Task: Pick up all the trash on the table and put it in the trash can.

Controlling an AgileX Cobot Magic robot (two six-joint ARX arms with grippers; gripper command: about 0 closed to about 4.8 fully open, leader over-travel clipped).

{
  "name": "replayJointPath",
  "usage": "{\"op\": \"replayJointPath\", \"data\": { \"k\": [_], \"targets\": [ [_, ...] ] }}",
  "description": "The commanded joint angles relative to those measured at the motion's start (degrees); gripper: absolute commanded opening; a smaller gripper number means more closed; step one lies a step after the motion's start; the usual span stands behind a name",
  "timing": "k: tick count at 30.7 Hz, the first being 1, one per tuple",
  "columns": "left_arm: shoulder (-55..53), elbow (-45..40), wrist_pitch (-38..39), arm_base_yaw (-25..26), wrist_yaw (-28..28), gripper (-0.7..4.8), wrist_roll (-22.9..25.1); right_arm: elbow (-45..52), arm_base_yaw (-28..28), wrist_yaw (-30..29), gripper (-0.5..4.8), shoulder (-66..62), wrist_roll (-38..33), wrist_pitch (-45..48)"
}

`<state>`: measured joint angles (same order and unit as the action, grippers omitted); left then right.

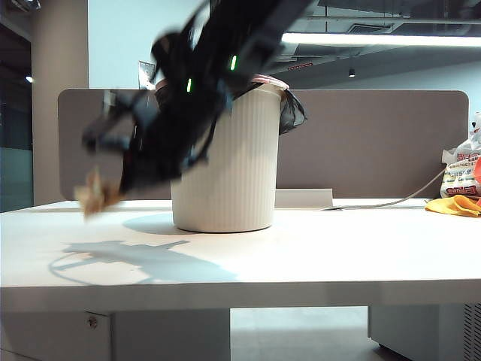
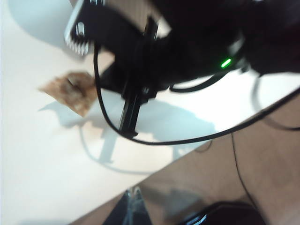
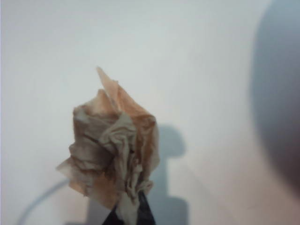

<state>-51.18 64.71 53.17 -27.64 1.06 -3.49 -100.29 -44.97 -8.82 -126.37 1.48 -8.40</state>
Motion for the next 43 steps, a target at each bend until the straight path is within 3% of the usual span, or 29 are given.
{"op": "replayJointPath", "data": {
  "k": [1,10,16,29,43],
  "targets": [
    [1.18,0.11,-5.09,-0.04,0.26,-0.06,0.0,-0.46,0.87,0.24,-0.02,6.67,3.34,0.92],
    [1.55,0.17,-23.43,-0.02,0.48,-0.06,-2.99,-0.48,6.56,1.46,-0.02,23.21,4.72,0.92],
    [-1.95,0.96,-33.18,-0.02,0.57,-0.06,-4.44,-4.26,12.81,1.46,-0.02,27.1,4.76,-2.21],
    [-20.61,21.77,-29.92,0.0,1.55,-0.06,-2.71,-20.5,18.16,1.22,-0.02,14.43,5.81,-6.73],
    [-22.03,23.04,-24.35,0.0,1.16,-0.06,-0.81,-20.57,18.19,1.22,-0.02,9.27,5.84,-8.79]
  ]
}}
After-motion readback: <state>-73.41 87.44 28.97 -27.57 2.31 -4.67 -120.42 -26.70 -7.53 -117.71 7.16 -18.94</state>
